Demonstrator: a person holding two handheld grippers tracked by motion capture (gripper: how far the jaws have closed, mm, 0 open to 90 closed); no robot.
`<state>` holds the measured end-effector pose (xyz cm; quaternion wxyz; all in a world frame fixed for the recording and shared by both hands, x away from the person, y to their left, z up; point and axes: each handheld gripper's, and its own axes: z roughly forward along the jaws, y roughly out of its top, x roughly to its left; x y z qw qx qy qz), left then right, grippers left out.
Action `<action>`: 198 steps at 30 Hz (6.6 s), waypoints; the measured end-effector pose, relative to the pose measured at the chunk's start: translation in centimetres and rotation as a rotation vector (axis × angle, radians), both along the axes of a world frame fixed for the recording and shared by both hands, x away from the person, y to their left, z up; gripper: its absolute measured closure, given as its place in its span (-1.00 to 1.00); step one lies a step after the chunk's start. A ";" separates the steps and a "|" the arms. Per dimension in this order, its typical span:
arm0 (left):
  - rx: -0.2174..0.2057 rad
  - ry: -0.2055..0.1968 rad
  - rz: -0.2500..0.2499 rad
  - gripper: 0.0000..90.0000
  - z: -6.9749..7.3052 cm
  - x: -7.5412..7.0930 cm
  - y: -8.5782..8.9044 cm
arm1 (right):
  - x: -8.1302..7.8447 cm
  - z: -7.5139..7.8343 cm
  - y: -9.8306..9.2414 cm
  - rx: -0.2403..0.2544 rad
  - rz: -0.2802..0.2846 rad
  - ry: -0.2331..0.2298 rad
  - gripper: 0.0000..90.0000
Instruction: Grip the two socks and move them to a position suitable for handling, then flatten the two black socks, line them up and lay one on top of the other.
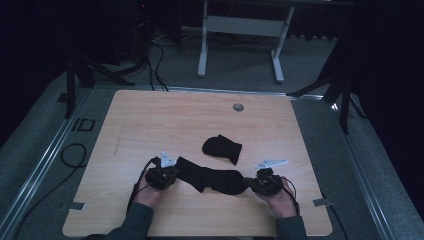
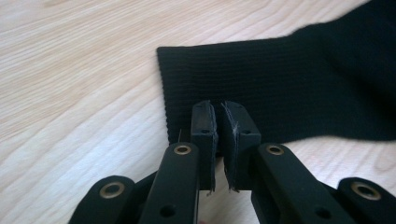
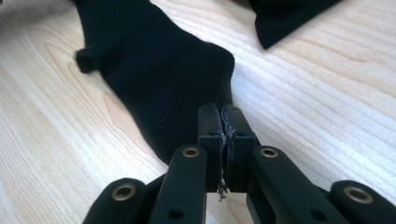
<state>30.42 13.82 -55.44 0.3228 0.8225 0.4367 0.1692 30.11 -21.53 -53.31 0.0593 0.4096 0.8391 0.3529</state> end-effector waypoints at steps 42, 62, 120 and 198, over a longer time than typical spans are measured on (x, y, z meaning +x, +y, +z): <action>-0.025 -0.003 0.005 0.67 -0.2 0.1 -0.1 | 2.9 1.0 3.5 0.000 -0.062 -0.127 0.70; -0.038 -0.001 0.004 0.61 -0.3 0.1 -0.1 | 9.3 -0.3 11.1 -0.106 -0.036 -0.140 1.00; -0.042 0.002 -0.001 0.58 -0.3 0.3 -0.1 | 10.6 -1.1 14.0 -0.053 -0.102 0.088 0.93; -0.053 -0.010 0.021 0.24 -0.1 0.6 0.0 | 7.8 2.8 0.9 -0.110 -0.070 -0.158 0.41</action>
